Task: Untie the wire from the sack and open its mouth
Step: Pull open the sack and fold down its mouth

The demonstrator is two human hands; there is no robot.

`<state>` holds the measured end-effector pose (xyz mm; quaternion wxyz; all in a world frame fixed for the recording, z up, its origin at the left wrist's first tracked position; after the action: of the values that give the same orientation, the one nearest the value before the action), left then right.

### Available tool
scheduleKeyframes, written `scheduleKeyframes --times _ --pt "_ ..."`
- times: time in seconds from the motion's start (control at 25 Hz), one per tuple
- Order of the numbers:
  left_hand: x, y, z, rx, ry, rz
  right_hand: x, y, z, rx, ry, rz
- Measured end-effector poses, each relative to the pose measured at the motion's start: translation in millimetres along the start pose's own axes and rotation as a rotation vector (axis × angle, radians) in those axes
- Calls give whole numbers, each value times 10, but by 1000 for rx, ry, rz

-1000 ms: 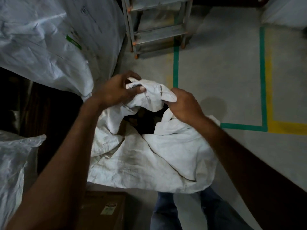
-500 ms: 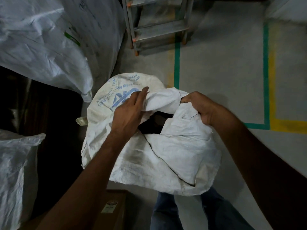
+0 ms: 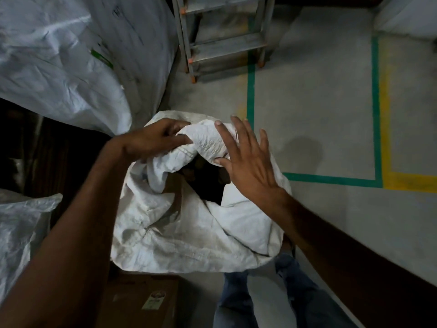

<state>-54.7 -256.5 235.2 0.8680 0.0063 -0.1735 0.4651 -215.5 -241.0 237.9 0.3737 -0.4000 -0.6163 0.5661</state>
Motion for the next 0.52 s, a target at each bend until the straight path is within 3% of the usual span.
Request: scheduleKeyframes --times 0.12,0.2,0.32,0.4,0.52 --pt "94 16 -272 108 -126 17 -84 27 -84 -118 -85 24" --pt "134 -168 -349 -75 -139 211 -225 17 9 -291 -18 -50" --pt "314 -354 -22 -648 26 647 -479 191 321 -921 335 -306" --pt "345 -50 170 -809 70 725 -496 433 630 -1196 659 -370" --pt "514 238 -309 -880 -276 758 -268 777 1068 -1365 1075 -459"
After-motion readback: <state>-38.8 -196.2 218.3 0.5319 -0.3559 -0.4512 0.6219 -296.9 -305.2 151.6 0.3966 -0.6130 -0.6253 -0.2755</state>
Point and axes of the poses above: each hand's wrist, its own x-axis away from the middle knuckle, its own y-axis out of the palm, z = x × y, the point moved 10 cm from there along -x, towards the middle knuckle, and after that the axes turned 7 degrees about y, right-handed, at the moved point
